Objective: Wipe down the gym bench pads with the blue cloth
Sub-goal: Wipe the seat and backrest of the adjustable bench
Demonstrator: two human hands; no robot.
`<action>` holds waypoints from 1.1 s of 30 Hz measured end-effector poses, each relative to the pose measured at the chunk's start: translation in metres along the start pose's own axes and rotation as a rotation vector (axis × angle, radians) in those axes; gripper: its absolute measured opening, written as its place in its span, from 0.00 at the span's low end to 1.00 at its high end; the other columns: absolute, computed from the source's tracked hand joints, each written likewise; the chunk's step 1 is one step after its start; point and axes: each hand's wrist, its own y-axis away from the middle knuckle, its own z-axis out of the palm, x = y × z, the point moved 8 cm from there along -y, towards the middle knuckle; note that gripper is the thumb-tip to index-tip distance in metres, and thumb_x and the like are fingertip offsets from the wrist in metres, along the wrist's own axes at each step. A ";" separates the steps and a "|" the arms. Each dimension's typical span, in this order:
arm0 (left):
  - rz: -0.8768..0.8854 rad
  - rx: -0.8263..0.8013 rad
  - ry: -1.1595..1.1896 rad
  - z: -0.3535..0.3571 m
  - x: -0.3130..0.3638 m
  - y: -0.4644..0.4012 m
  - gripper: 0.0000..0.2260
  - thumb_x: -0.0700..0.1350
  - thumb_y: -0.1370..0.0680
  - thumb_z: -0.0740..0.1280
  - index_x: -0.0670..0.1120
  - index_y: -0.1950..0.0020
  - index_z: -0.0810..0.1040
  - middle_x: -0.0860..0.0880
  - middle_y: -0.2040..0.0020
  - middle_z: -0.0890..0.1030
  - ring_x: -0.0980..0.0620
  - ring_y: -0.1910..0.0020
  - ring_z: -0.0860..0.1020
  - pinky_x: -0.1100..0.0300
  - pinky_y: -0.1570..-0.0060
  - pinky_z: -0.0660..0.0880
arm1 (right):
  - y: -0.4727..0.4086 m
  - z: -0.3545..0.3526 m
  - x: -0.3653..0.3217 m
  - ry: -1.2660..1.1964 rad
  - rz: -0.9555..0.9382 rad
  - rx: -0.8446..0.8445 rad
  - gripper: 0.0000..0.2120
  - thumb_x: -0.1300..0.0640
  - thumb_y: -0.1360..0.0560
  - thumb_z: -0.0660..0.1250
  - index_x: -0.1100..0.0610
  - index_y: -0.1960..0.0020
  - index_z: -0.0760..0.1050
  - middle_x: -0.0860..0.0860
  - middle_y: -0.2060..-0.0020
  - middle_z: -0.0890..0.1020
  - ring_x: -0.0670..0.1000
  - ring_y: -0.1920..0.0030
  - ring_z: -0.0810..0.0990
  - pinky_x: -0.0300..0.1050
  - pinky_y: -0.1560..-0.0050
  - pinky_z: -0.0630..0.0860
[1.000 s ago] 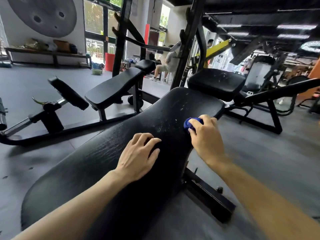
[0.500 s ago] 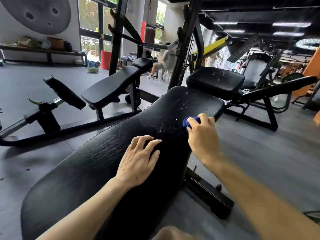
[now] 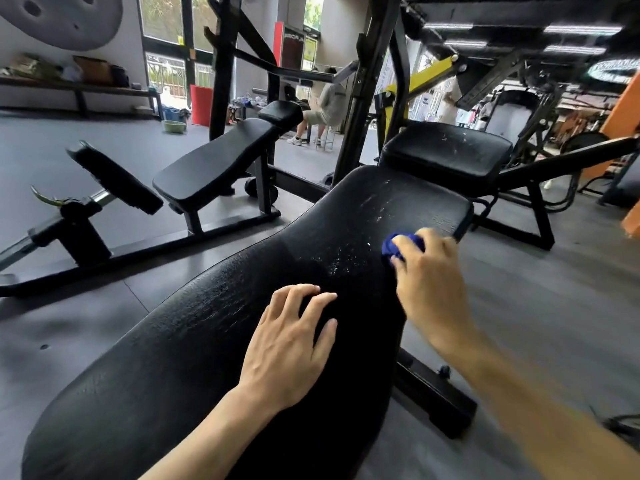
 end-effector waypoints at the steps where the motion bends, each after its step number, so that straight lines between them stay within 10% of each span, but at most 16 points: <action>1: 0.004 0.002 0.003 0.000 0.000 0.000 0.20 0.60 0.17 0.55 0.56 0.28 0.73 0.57 0.31 0.69 0.53 0.28 0.65 0.57 0.26 0.64 | 0.013 -0.002 -0.018 -0.037 -0.044 -0.019 0.11 0.57 0.26 0.73 0.55 0.45 0.79 0.54 0.48 0.75 0.58 0.50 0.71 0.53 0.49 0.76; 7: 0.006 0.039 0.020 -0.001 0.000 0.001 0.18 0.58 0.18 0.59 0.50 0.33 0.75 0.54 0.33 0.73 0.51 0.31 0.69 0.56 0.29 0.67 | 0.043 -0.004 -0.057 -0.185 -0.318 -0.178 0.13 0.55 0.27 0.75 0.53 0.43 0.81 0.51 0.47 0.76 0.55 0.50 0.74 0.47 0.47 0.77; 14: -0.010 0.040 0.038 -0.004 0.002 0.002 0.19 0.59 0.18 0.57 0.52 0.33 0.75 0.56 0.33 0.72 0.54 0.30 0.67 0.61 0.28 0.64 | -0.024 0.014 0.002 -0.043 0.061 -0.093 0.09 0.59 0.23 0.71 0.58 0.43 0.81 0.57 0.46 0.75 0.60 0.46 0.70 0.57 0.47 0.76; 22: -0.066 0.061 0.100 -0.007 -0.019 -0.010 0.09 0.48 0.22 0.67 0.46 0.45 0.75 0.52 0.42 0.75 0.51 0.40 0.72 0.59 0.39 0.71 | 0.036 0.017 -0.079 -0.192 -0.339 -0.240 0.12 0.54 0.24 0.71 0.53 0.41 0.80 0.51 0.45 0.75 0.56 0.47 0.72 0.53 0.52 0.80; 28: -0.113 0.043 -0.041 -0.023 -0.054 -0.033 0.20 0.58 0.19 0.60 0.48 0.33 0.76 0.52 0.34 0.74 0.50 0.32 0.70 0.53 0.32 0.69 | -0.050 0.033 -0.012 -0.031 0.011 -0.156 0.08 0.57 0.22 0.69 0.55 0.44 0.81 0.53 0.43 0.74 0.58 0.42 0.69 0.51 0.46 0.74; 33: -0.153 -0.023 -0.068 -0.005 -0.077 -0.040 0.29 0.63 0.21 0.49 0.50 0.25 0.69 0.52 0.27 0.68 0.50 0.27 0.65 0.51 0.26 0.65 | 0.015 0.033 -0.102 -0.169 -0.222 -0.185 0.07 0.55 0.27 0.73 0.52 0.49 0.81 0.51 0.49 0.76 0.56 0.51 0.71 0.48 0.51 0.74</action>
